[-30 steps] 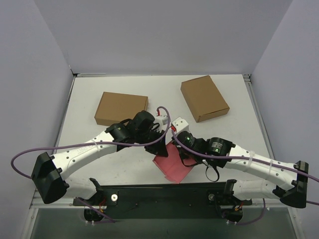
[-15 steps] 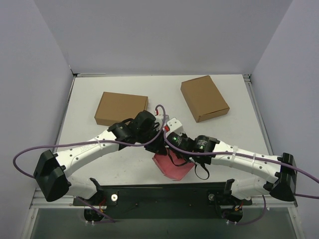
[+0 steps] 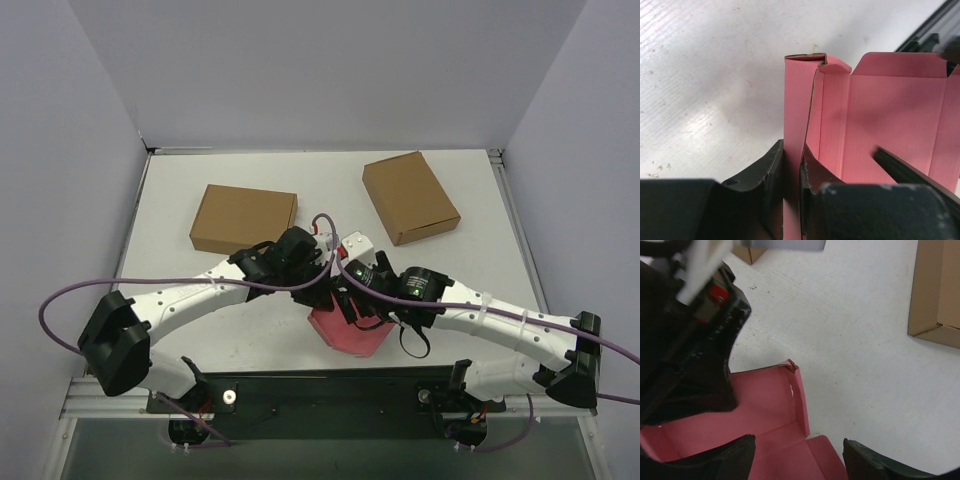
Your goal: Fold the paper box
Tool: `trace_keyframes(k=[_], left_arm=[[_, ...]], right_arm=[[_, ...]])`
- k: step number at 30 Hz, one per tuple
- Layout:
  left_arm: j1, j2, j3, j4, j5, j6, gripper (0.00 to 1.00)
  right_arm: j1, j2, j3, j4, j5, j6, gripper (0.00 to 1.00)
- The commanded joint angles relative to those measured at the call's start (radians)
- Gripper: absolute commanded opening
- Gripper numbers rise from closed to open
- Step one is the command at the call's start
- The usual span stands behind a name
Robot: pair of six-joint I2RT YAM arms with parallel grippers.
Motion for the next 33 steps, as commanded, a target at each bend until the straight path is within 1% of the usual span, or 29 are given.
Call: trace_keyframes(k=[1,5,7,11,12,15,16,18,19,22,24,29,33], left_arm=[[0.004,0.06,-0.044,0.103,-0.076,-0.003,0.06],[0.021,0.106,-0.098,0.191,-0.143,-0.047,0.07],[0.047,0.138,-0.119,0.228,-0.166,-0.069,0.07],[0.085,0.201,-0.185,0.363,-0.154,-0.121,0.16],[0.093,0.227,-0.188,0.38,-0.147,-0.122,0.25],[0.091,0.281,-0.185,0.416,-0.121,-0.124,0.45],[0.093,0.29,-0.182,0.417,-0.113,-0.122,0.58],[0.094,0.293,-0.176,0.416,-0.108,-0.119,0.65],[0.098,0.287,-0.178,0.416,-0.11,-0.115,0.7],[0.105,0.247,-0.179,0.403,-0.127,-0.109,0.76],[0.116,0.212,-0.176,0.373,-0.153,-0.092,0.84],[0.13,0.169,-0.156,0.262,-0.217,-0.034,0.85],[0.145,0.132,-0.173,0.238,-0.237,-0.023,0.85]], right_arm=[[-0.007,-0.016,0.075,-0.052,-0.036,0.038,0.72],[-0.034,-0.002,0.069,-0.057,-0.052,0.101,0.73],[-0.082,0.001,0.06,-0.057,-0.089,0.143,0.73],[-0.168,-0.021,0.011,-0.057,-0.175,0.197,0.74],[-0.178,-0.024,0.003,-0.057,-0.194,0.202,0.74],[-0.215,-0.036,-0.025,-0.058,-0.22,0.214,0.75],[-0.224,-0.038,-0.031,-0.057,-0.23,0.22,0.75],[-0.251,-0.036,-0.049,-0.055,-0.253,0.233,0.75],[-0.256,-0.036,-0.054,-0.057,-0.267,0.237,0.75],[-0.284,-0.044,-0.066,-0.055,-0.295,0.246,0.75],[-0.299,-0.048,-0.071,-0.052,-0.318,0.252,0.75],[-0.348,-0.079,-0.092,-0.054,-0.364,0.285,0.75],[-0.402,-0.119,-0.138,-0.058,-0.356,0.317,0.72]])
